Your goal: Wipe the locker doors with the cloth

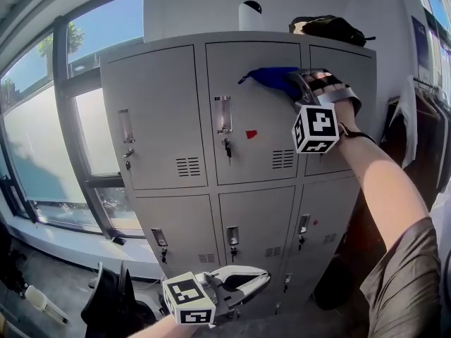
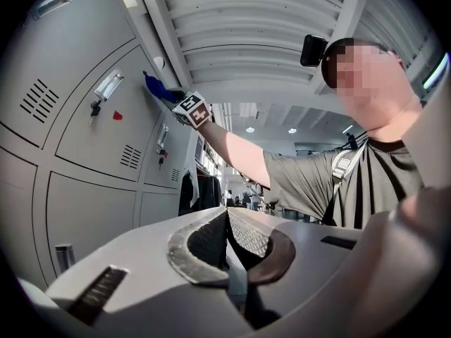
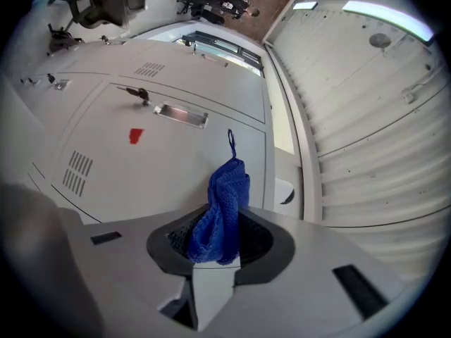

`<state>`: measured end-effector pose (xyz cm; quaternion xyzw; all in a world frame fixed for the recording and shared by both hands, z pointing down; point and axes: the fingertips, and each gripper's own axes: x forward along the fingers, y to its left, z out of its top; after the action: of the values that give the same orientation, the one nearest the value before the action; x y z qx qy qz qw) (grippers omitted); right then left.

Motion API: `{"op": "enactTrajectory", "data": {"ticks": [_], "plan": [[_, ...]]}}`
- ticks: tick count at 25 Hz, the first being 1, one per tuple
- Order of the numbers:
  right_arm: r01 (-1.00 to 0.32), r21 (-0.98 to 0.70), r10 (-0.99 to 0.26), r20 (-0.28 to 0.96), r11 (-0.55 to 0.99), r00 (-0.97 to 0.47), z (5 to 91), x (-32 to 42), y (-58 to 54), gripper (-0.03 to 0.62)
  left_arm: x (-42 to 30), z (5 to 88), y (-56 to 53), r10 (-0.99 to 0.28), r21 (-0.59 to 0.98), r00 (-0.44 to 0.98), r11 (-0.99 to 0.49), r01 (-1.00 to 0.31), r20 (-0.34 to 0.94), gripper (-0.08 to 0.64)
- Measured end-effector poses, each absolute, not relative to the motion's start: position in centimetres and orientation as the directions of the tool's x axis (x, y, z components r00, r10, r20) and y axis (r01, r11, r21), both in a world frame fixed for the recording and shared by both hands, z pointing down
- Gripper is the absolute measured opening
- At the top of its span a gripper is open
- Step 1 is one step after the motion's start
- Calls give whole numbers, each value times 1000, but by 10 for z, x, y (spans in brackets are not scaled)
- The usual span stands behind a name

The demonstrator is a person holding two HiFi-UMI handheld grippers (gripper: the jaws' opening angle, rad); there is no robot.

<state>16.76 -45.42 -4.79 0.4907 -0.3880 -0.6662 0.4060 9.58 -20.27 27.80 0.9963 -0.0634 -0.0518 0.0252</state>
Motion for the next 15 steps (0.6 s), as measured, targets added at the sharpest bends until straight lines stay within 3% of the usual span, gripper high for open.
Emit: {"op": "enactTrajectory", "data": {"ticks": [8, 15], "plan": [[151, 885, -897, -427, -440, -114, -127, 189, -462, 86, 104, 275, -210, -117, 49, 988, -992, -113, -97, 9], [174, 906, -922, -374, -385, -97, -106, 200, -482, 86, 103, 277, -217, -136, 62, 986, -990, -130, -98, 8]]}}
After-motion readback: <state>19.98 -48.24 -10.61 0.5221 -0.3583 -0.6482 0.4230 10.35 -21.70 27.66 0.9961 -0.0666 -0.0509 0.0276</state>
